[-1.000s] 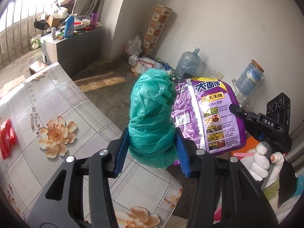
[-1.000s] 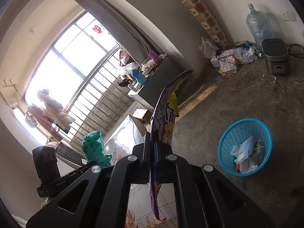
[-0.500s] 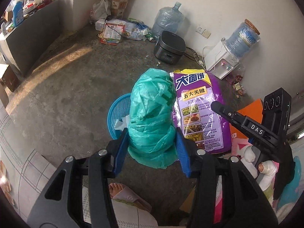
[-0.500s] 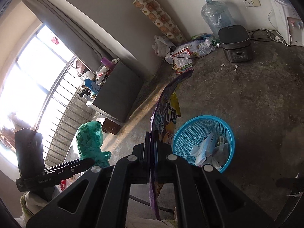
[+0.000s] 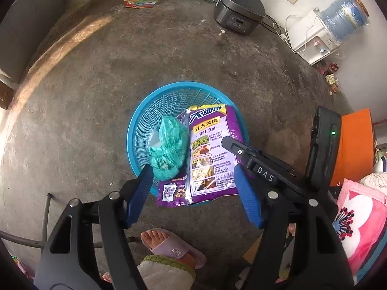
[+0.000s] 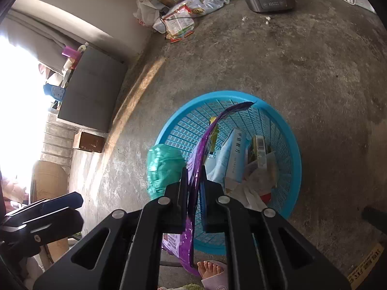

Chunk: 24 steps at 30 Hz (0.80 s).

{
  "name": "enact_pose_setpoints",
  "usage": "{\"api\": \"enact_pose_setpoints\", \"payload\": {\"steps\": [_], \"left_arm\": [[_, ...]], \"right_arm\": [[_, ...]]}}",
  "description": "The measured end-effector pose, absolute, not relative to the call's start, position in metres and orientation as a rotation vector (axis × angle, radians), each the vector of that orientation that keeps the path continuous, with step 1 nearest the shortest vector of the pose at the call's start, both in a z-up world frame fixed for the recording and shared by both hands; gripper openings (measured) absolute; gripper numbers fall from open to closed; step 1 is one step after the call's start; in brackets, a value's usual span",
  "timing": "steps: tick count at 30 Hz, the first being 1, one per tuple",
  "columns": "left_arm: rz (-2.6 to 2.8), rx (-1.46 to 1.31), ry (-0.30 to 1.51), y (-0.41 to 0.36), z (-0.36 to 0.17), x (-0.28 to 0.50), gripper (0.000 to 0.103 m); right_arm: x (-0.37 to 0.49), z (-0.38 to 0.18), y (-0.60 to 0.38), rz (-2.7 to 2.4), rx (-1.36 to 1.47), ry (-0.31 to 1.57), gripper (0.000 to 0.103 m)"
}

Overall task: Collect trash
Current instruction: 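Lower both bags into the blue basket and open both tools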

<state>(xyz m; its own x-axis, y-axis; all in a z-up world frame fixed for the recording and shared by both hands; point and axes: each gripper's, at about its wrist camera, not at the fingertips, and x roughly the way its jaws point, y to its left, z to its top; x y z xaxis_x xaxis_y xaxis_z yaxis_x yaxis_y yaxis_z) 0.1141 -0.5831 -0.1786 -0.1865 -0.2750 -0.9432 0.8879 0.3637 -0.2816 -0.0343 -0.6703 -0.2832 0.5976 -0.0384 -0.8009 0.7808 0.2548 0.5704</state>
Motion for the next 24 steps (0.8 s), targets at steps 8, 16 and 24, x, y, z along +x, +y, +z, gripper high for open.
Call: {"api": "enact_pose_setpoints", "payload": {"steps": [8,16,24], "left_arm": [[-1.224,0.491,1.278,-0.554,-0.134,0.134,0.066],[-1.238,0.361,1.148,-0.488,-0.054,0.15,0.068],[-1.155,0.303,1.064,-0.375,-0.005,0.173,0.07]], "right_arm": [[-0.091,-0.277,-0.675,-0.72,1.245,0.615,0.037],[-0.067,-0.249,-0.658,-0.659,1.111,0.635,0.037],[0.032,-0.332,-0.653,-0.675,0.93,1.142,0.037]]}}
